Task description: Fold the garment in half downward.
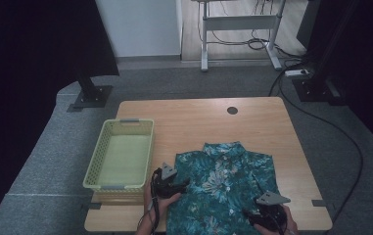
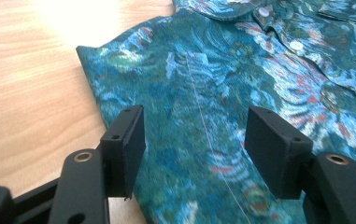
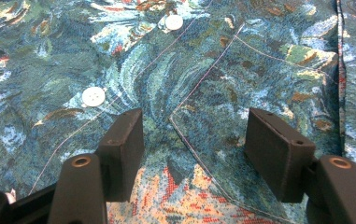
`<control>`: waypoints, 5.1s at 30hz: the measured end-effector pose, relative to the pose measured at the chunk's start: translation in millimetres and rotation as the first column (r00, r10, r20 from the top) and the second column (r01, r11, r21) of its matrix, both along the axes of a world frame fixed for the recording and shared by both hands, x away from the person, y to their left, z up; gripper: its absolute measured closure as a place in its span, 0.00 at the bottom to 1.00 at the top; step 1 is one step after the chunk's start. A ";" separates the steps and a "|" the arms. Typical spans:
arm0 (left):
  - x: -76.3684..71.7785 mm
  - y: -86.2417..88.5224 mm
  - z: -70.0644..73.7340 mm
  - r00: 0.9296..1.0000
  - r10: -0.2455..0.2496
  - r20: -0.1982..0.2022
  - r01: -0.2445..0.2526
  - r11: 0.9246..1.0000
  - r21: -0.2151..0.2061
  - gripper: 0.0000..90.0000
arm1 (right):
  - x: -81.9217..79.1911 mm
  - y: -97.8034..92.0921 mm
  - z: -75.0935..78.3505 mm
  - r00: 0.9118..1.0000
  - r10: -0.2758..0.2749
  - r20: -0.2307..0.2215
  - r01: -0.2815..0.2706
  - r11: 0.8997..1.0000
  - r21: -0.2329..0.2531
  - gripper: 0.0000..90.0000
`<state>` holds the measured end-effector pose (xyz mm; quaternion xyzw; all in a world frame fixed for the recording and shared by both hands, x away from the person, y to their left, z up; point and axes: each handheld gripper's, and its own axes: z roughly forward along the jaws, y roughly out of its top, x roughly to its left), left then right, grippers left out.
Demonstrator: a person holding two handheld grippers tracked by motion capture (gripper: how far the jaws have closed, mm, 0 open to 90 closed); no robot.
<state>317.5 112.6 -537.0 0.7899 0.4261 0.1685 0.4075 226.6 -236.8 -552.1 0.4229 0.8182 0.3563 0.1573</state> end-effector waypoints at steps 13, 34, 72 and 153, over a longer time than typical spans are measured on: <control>29.1 0.5 -2.4 0.999 0.009 -0.043 -0.010 1.000 -0.028 0.42 | 0.4 -0.8 -0.2 1.000 0.006 0.001 -0.006 1.000 0.002 0.41; 62.5 -14.0 0.6 0.998 -0.026 -0.056 0.026 1.000 0.003 0.43 | 1.5 -6.4 3.8 1.000 -0.010 0.026 0.009 0.998 0.059 0.43; 118.8 -10.4 -8.7 0.995 0.008 -0.104 -0.002 0.999 0.049 0.42 | 0.8 0.1 0.9 1.000 0.002 0.016 -0.003 0.999 0.041 0.43; 94.5 -16.0 12.7 0.999 -0.047 -0.021 0.046 0.999 -0.011 0.99 | 70.0 -62.0 24.4 0.993 -0.109 0.048 0.108 0.994 0.037 0.46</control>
